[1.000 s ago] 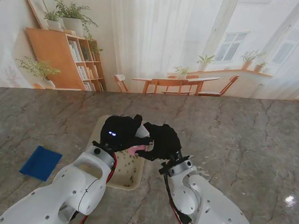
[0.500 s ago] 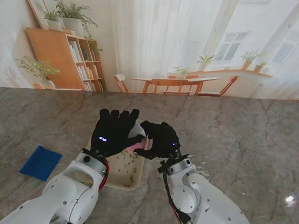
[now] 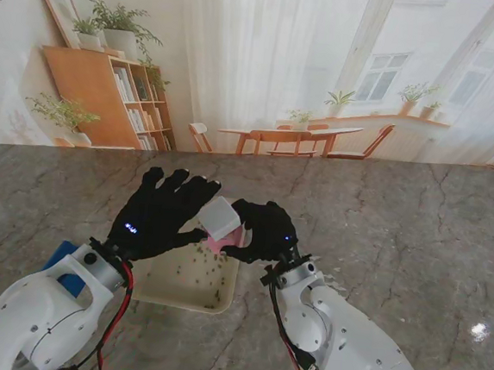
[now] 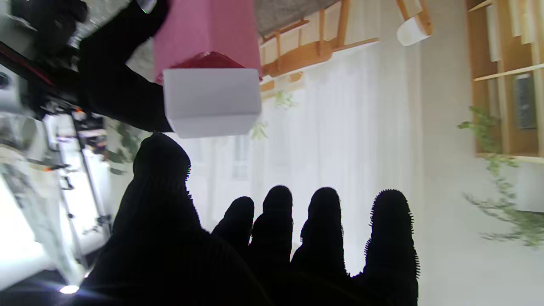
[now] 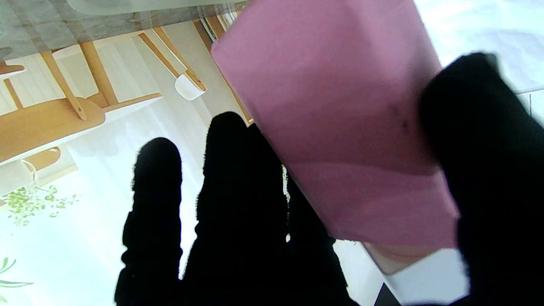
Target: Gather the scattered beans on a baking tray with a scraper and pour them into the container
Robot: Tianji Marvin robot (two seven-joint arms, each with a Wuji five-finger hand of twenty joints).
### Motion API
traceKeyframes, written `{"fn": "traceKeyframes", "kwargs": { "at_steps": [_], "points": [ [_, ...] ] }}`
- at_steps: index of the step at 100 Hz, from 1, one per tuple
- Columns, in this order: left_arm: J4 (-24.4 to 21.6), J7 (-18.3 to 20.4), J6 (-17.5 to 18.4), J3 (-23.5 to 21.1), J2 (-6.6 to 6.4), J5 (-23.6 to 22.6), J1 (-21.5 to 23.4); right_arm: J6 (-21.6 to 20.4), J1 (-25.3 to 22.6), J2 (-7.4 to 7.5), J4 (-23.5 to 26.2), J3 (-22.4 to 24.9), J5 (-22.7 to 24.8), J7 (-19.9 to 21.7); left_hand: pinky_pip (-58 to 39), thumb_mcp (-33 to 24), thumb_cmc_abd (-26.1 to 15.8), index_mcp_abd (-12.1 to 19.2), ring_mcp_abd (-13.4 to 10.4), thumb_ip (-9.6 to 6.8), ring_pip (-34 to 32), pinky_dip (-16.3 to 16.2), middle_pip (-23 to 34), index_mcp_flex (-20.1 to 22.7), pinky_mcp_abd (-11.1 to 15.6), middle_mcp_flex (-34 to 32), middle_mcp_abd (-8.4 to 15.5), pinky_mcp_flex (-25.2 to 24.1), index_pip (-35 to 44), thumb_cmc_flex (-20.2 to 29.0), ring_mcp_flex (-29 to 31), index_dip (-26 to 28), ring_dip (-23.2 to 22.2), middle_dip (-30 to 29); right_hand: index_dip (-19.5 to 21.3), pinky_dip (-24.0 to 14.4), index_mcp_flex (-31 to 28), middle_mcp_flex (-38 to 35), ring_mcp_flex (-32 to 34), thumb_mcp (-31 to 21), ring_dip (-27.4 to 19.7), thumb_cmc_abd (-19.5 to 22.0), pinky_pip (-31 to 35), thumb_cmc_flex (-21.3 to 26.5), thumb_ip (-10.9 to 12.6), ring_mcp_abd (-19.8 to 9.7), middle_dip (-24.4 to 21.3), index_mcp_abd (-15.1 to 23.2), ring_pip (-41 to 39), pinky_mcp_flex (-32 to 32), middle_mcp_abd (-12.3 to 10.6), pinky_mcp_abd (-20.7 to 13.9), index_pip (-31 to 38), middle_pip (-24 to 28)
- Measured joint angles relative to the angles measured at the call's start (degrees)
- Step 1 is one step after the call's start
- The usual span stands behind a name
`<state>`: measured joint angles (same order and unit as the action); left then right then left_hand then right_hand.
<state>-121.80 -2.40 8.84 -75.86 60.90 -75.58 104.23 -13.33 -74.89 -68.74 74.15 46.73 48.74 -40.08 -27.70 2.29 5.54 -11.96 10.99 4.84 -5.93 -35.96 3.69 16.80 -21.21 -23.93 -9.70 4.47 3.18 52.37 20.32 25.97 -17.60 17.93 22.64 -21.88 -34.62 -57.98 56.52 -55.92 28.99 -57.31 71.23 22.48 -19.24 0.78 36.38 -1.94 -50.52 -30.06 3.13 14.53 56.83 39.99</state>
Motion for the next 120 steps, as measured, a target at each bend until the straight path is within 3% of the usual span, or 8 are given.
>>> {"fn": "traceKeyframes", "kwargs": {
  "at_steps": [10, 27, 41, 65, 77, 94, 104, 120],
  "points": [
    [0.8, 1.0, 5.8, -1.0, -0.86, -0.8, -0.7, 0.0, 0.1, 0.00, -0.1, -0.2, 0.1, -0.2, 2.2, 0.0, 1.8, -0.4, -1.1, 0.00, 0.7, 1.3, -1.3, -5.1, 2.4, 5.5, 0.4, -1.3, -1.4, 0.6, -3.5, -1.2, 1.4, -1.9, 0.0, 0.0, 0.0, 0.0, 0.0, 0.0, 0.0, 0.0, 0.0, 0.0, 0.0, 0.0, 0.0, 0.0, 0.0, 0.0, 0.0, 0.0, 0.0, 0.0],
    [3.1, 0.8, 5.8, 1.0, -2.23, -12.7, -4.2, -0.2, 0.4, -0.03, -0.2, -0.6, 0.2, -0.6, 2.3, -0.7, 2.4, -1.4, -0.8, 0.00, 0.4, 1.9, -1.5, -6.9, 2.7, 9.8, -0.8, -1.5, -2.1, 2.8, -5.4, -3.4, 1.8, -2.7, 0.0, 0.0, 0.0, 0.0, 0.0, 0.0, 0.0, 0.0, 0.0, 0.0, 0.0, 0.0, 0.0, 0.0, 0.0, 0.0, 0.0, 0.0, 0.0, 0.0],
    [5.5, 0.7, 6.6, 2.8, -2.63, -6.2, -7.1, -0.2, 0.6, -0.08, -0.4, -0.9, 0.3, -1.0, 1.8, -1.3, 3.6, -1.4, -0.8, 0.00, 0.0, 2.0, -1.5, -6.9, 2.8, 9.8, -0.8, -2.0, -2.1, 3.4, -5.4, -4.1, 1.8, -2.7, 0.0, 0.0, 0.0, 0.0, 0.0, 0.0, 0.0, 0.0, 0.0, 0.0, 0.0, 0.0, 0.0, 0.0, 0.0, 0.0, 0.0, 0.0, 0.0, 0.0],
    [5.9, 4.4, 8.6, 4.4, -2.71, -7.9, -9.4, -0.2, 0.7, -0.08, -0.4, -1.0, 1.2, -1.7, -0.7, -4.2, 5.1, -0.5, -0.8, 0.00, -0.6, 3.5, -0.6, -6.6, 4.0, 7.2, -0.1, -2.0, -1.2, 5.4, -4.7, -2.7, 1.8, -2.7, 0.0, 0.0, 0.0, 0.0, 0.0, 0.0, 0.0, 0.0, 0.0, 0.0, 0.0, 0.0, 0.0, 0.0, 0.0, 0.0, 0.0, 0.0, 0.0, 0.0],
    [6.7, 5.2, 8.5, 6.0, -2.76, -5.1, -10.6, 0.0, 0.8, -0.01, -0.4, -1.4, 1.7, -2.2, -2.0, -4.3, 5.5, 0.9, -1.9, 0.00, -1.5, 3.5, -0.3, -4.4, 4.9, 5.4, 0.6, -1.1, 0.1, 5.5, -2.6, -1.8, 1.5, -2.7, 0.0, 0.0, 0.0, 0.0, 0.0, 0.0, 0.0, 0.0, 0.0, 0.0, 0.0, 0.0, 0.0, 0.0, 0.0, 0.0, 0.0, 0.0, 0.0, 0.0],
    [7.2, 5.6, 8.4, 7.3, -2.77, -5.9, -11.9, 0.2, 1.0, 0.01, -0.7, -1.5, 1.9, -2.5, -5.9, -6.3, 7.4, 1.9, -3.0, 0.02, -2.4, 3.5, 0.3, -1.1, 6.9, 1.3, 2.1, 0.9, 1.0, 5.5, 1.8, 0.2, -0.5, -1.9, 0.0, 0.0, 0.0, 0.0, 0.0, 0.0, 0.0, 0.0, 0.0, 0.0, 0.0, 0.0, 0.0, 0.0, 0.0, 0.0, 0.0, 0.0, 0.0, 0.0],
    [7.4, 5.9, 8.2, 7.7, -2.77, -5.8, -12.4, 0.3, 1.0, 0.03, -0.7, -1.5, 1.9, -2.5, -9.4, -6.2, 8.2, 2.2, -3.7, 0.26, -3.7, 1.2, -0.2, 0.4, 8.5, -0.9, 2.4, 2.9, 1.4, 5.6, 5.3, 2.0, -3.2, -0.3, 0.0, 0.0, 0.0, 0.0, 0.0, 0.0, 0.0, 0.0, 0.0, 0.0, 0.0, 0.0, 0.0, 0.0, 0.0, 0.0, 0.0, 0.0, 0.0, 0.0],
    [7.8, 5.7, 6.0, 8.4, -2.69, -3.3, -13.0, 0.3, 1.0, 0.04, -0.8, -1.5, 2.0, -2.5, -18.7, 2.8, 8.2, 2.8, -4.3, 0.37, -10.5, -6.9, 1.5, 5.1, 9.7, -8.6, 2.8, 6.2, 4.0, 5.2, 12.3, 7.9, -13.6, 9.6, 0.0, 0.0, 0.0, 0.0, 0.0, 0.0, 0.0, 0.0, 0.0, 0.0, 0.0, 0.0, 0.0, 0.0, 0.0, 0.0, 0.0, 0.0, 0.0, 0.0]
  ]
}}
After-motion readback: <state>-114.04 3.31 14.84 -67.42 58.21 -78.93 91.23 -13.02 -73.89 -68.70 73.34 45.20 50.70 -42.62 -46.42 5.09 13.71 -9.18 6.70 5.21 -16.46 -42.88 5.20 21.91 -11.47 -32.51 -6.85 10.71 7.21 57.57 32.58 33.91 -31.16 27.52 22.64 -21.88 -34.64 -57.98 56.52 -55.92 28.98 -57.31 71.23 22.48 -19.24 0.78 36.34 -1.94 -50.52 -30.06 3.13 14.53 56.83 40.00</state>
